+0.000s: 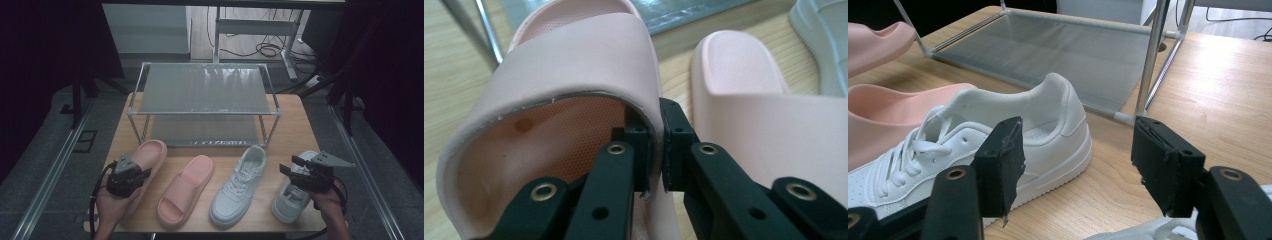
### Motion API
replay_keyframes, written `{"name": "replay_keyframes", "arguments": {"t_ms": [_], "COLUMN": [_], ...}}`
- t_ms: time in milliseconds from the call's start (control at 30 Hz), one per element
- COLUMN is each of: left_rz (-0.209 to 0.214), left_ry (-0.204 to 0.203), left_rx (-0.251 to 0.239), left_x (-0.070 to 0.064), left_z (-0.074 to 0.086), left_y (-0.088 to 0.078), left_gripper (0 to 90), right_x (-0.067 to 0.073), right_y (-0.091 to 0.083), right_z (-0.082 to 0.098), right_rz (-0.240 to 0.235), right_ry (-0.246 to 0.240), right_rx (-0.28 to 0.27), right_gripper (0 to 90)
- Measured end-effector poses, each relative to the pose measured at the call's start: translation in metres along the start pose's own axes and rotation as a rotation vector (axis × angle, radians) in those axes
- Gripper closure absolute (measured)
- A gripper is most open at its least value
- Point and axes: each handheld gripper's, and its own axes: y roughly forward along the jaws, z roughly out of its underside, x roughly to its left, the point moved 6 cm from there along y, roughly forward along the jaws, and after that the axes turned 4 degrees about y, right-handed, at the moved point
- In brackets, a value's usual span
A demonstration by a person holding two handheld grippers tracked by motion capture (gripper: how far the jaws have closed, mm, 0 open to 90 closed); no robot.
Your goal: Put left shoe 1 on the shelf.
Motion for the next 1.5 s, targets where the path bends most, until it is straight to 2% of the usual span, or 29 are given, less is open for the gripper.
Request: {"name": "replay_keyframes", "arguments": {"t_ms": [133,300,500,600,833,1100,1500], "left_rz": [0.032,0.034,0.042,0.050,0.047,0.036,0.028], "left_ry": [0.027,0.064,0.077,0.081,0.092,0.124,0.123], "left_rx": [-0.003,-0.010,-0.025,-0.030,-0.021,-0.003,0.008], "left_x": [-0.004,-0.008,-0.009,-0.010,-0.008,-0.007,-0.005], "left_z": [-0.018,-0.035,-0.051,-0.055,-0.070,-0.086,-0.103], "left_y": [0.008,0.013,0.019,0.023,0.042,0.063,0.085], "left_gripper": [85.0,85.0,84.9,84.9,84.9,84.9,84.9], "right_x": [0.000,0.000,0.000,0.000,0.000,0.000,-0.001], "right_y": [0.000,-0.001,0.000,-0.001,0.001,0.003,0.001], "right_z": [0.000,0.000,0.000,0.000,0.001,0.002,0.000], "right_rz": [0.001,0.001,-0.002,-0.003,-0.005,-0.005,-0.006], "right_ry": [0.006,0.003,0.000,-0.001,0.000,-0.002,-0.001], "right_rx": [-0.006,-0.005,-0.002,0.000,0.006,0.008,0.003], "right_gripper": [38.2,38.1,38.1,38.1,38.1,38.1,38.1]}}
